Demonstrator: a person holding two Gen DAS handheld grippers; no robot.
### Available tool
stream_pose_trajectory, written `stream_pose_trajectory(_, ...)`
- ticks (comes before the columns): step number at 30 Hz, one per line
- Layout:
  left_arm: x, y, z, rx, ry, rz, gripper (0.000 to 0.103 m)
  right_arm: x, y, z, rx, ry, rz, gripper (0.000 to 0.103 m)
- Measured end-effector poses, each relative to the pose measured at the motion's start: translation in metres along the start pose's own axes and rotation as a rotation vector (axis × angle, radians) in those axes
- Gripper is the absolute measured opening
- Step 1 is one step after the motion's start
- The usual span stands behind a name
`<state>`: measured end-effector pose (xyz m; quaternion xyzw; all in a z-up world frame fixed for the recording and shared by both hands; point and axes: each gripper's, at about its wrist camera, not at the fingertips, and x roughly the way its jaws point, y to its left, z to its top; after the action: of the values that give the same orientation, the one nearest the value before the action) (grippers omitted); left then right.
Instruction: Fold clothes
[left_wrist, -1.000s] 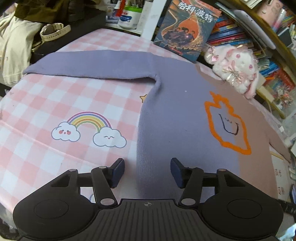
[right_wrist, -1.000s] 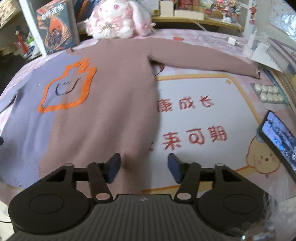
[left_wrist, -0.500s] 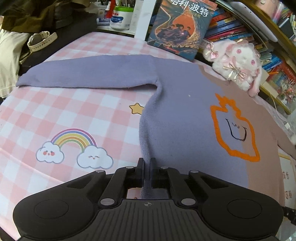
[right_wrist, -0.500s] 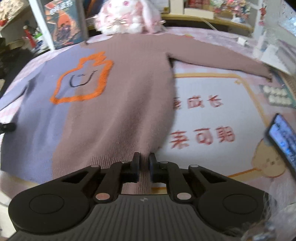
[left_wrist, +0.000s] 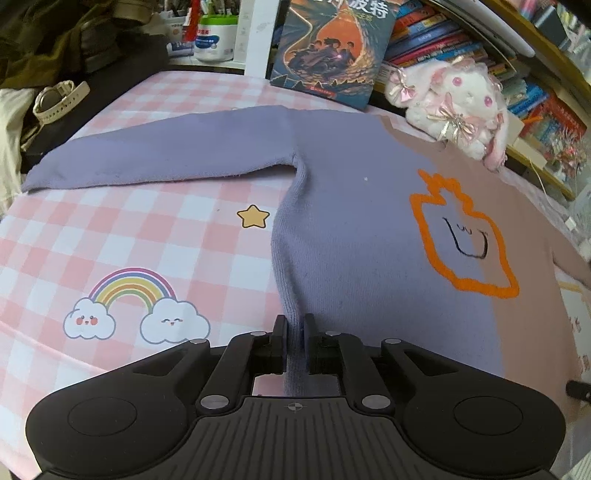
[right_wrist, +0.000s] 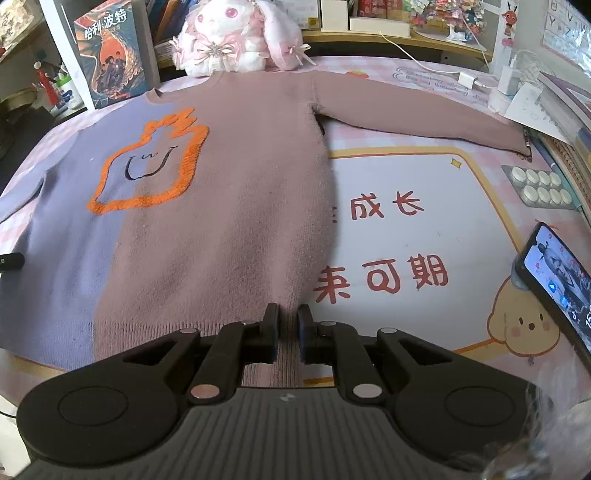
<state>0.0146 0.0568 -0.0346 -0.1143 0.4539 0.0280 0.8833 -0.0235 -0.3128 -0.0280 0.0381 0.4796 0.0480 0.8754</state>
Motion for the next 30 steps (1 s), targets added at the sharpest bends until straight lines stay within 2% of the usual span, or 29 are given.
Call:
stream_pose_trajectory(2,-0.004,-0.010,0.000,0.078,0.000,0.019,0.019,-0.001,0.001,0.000,-0.005,0.002,-0.004,0.014)
stream_pose_trajectory(4,-0.010,-0.022,-0.001,0.159,-0.013,0.028,0.033,-0.002,0.004,-0.001,-0.023,0.005,-0.011,0.020)
stream_pose_trajectory(6,-0.018,-0.032,-0.006,0.199,-0.072,0.053,0.039,-0.001,0.005,-0.003,-0.027,0.006,0.005,0.033)
stream_pose_trajectory(7,-0.023,-0.034,-0.009,0.185,-0.121,0.066,0.048,-0.001,0.006,-0.003,-0.031,0.007,0.010,0.048)
stream_pose_trajectory(8,-0.029,-0.036,-0.012,0.169,-0.172,0.080,0.055,-0.001,0.007,-0.004,-0.033,0.007,0.012,0.057)
stream_pose_trajectory(9,-0.035,-0.036,-0.017,0.142,-0.228,0.097,0.076,-0.001,0.008,-0.005,-0.031,0.005,0.007,0.062)
stream_pose_trajectory(10,-0.040,-0.036,-0.023,0.114,-0.278,0.110,0.094,-0.002,0.009,-0.006,-0.028,-0.015,0.011,0.075)
stream_pose_trajectory(11,-0.045,-0.034,-0.028,0.086,-0.304,0.113,0.098,-0.004,0.009,-0.007,-0.024,-0.036,0.015,0.090)
stream_pose_trajectory(12,-0.050,-0.032,-0.032,0.061,-0.327,0.113,0.099,-0.005,0.010,-0.009,-0.020,-0.058,0.020,0.095)
stream_pose_trajectory(14,-0.055,-0.030,-0.036,0.048,-0.317,0.091,0.099,-0.013,0.011,-0.010,-0.027,-0.139,0.048,0.103)
stream_pose_trajectory(16,-0.058,-0.032,-0.036,0.042,-0.307,0.102,0.099,-0.017,0.011,-0.008,-0.050,-0.172,0.079,0.103)
stream_pose_trajectory(21,-0.054,-0.047,-0.043,0.092,-0.260,0.180,0.099,-0.015,0.004,-0.005,-0.034,-0.161,0.097,0.103)
stream_pose_trajectory(24,-0.046,-0.050,-0.043,0.085,-0.207,0.165,0.099,-0.013,-0.002,0.000,-0.018,-0.162,0.057,0.103)
stream_pose_trajectory(25,-0.043,-0.050,-0.043,0.081,-0.188,0.168,0.097,-0.011,-0.004,0.003,-0.020,-0.148,0.030,0.100)
stream_pose_trajectory(27,-0.038,-0.051,-0.042,0.074,-0.152,0.176,0.094,-0.005,-0.011,0.006,-0.009,-0.119,-0.004,0.088)
stream_pose_trajectory(29,-0.034,-0.048,-0.043,0.068,-0.121,0.190,0.077,-0.001,-0.015,0.006,-0.004,-0.093,-0.020,0.056)
stream_pose_trajectory(30,-0.031,-0.046,-0.043,0.061,-0.102,0.190,0.065,0.000,-0.016,0.005,-0.005,-0.082,-0.018,0.053)
